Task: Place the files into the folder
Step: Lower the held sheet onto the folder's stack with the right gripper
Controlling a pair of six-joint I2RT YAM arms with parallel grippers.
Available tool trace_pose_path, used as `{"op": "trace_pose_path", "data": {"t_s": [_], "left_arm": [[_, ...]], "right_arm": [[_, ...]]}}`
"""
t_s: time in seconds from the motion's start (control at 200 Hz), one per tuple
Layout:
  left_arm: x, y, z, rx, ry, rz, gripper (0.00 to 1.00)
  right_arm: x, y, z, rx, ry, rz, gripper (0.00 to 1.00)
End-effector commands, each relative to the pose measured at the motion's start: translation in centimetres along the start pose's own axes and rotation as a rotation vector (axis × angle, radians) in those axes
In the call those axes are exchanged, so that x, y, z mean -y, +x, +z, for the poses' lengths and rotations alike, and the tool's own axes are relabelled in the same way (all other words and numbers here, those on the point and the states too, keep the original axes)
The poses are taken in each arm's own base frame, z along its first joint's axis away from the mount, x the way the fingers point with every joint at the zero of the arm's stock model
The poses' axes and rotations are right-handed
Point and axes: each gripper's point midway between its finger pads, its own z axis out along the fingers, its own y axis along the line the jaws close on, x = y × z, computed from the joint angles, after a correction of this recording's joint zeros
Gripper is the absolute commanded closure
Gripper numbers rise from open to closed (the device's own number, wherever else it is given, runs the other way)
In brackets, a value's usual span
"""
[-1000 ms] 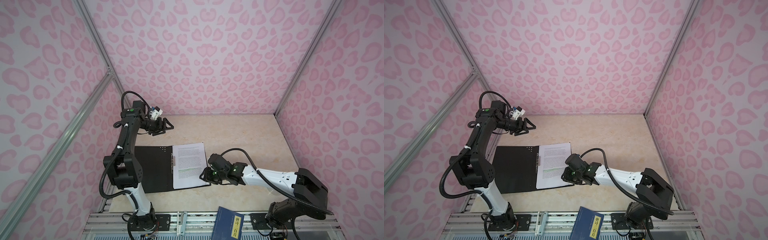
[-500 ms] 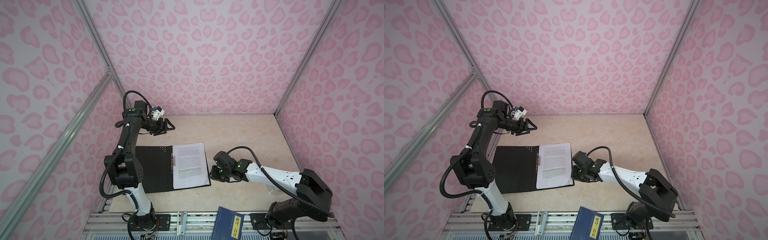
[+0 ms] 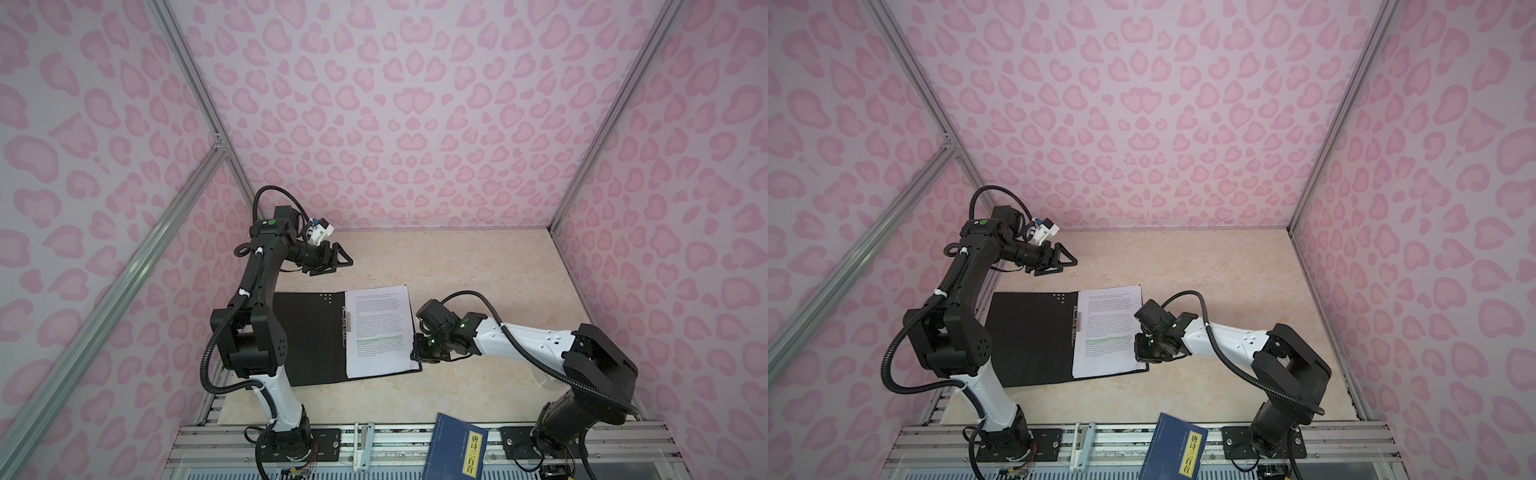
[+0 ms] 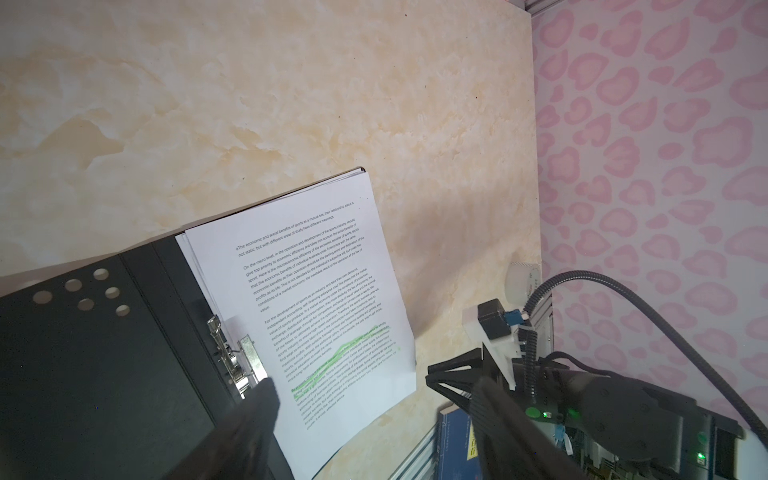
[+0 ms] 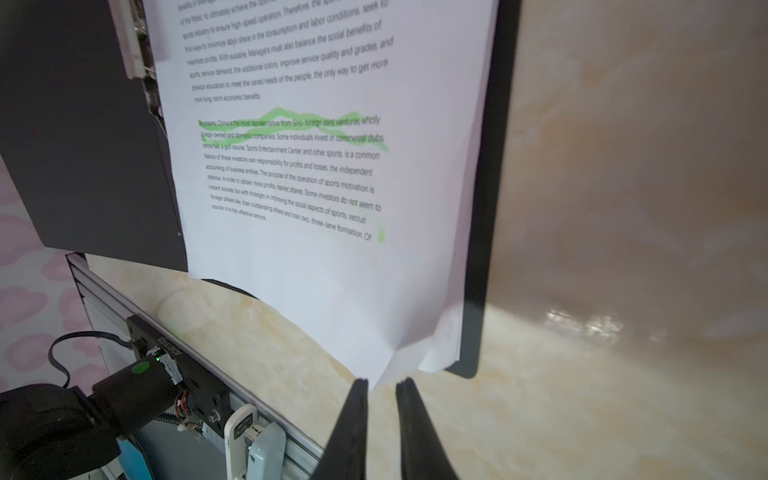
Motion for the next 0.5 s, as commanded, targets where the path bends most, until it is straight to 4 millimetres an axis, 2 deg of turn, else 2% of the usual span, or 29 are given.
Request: {"op": "trace_pose_path", "data": {"t_s": [0.0, 0.495], "left_arm": [[-0.1, 0.4, 0.4, -0.024, -0.003, 0.006, 0.23], [-0.3, 0.8, 1.5, -0.06, -0.012, 0.005, 0.23]], "right_arm": [[-0.2, 0.4, 0.8, -0.036, 0.001, -0.035, 0.82], [0.9, 0.5, 2.3, -0.113, 0.125, -0.102, 0.82]]}}
